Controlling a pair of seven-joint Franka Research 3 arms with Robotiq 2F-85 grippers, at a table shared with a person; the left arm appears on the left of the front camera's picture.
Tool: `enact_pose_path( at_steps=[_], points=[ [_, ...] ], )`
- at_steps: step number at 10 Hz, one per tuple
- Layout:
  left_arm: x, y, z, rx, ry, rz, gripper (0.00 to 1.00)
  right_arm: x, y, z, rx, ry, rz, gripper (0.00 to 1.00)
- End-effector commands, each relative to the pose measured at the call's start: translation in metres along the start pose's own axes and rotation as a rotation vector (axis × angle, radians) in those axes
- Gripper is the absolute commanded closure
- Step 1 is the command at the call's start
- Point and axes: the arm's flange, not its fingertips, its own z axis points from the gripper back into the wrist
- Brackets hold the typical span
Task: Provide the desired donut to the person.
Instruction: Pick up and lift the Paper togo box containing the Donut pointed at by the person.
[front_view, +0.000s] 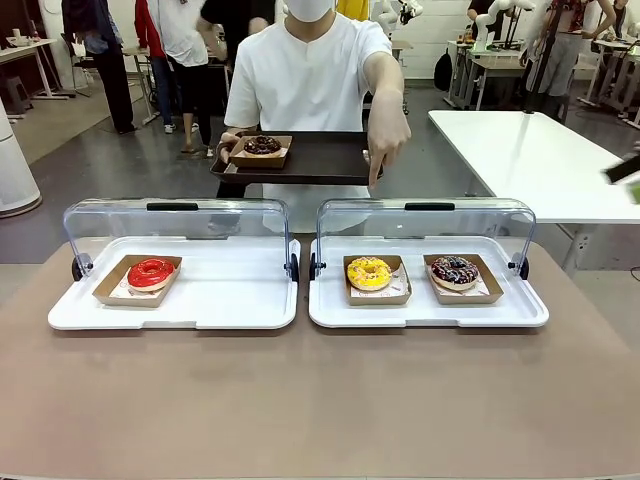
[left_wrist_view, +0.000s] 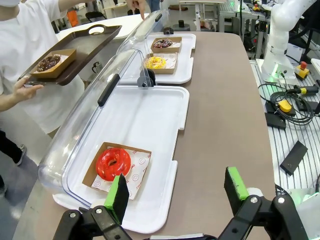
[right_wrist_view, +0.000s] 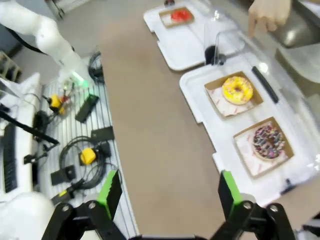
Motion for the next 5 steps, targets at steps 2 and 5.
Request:
enact_pose_path(
  at_steps=[2,5],
  points=[
    [0.001,0.000,0.001,0.007,0.002,0.001,0.00,0.048,-0.009,-0.065,0.048,0.313,0.045,0.00],
    [0.001,0.000,0.001,0.007,0.002,0.001,0.00,0.052,-0.006,-0.126,0.016,0.453,0.085,0.00]
  ],
)
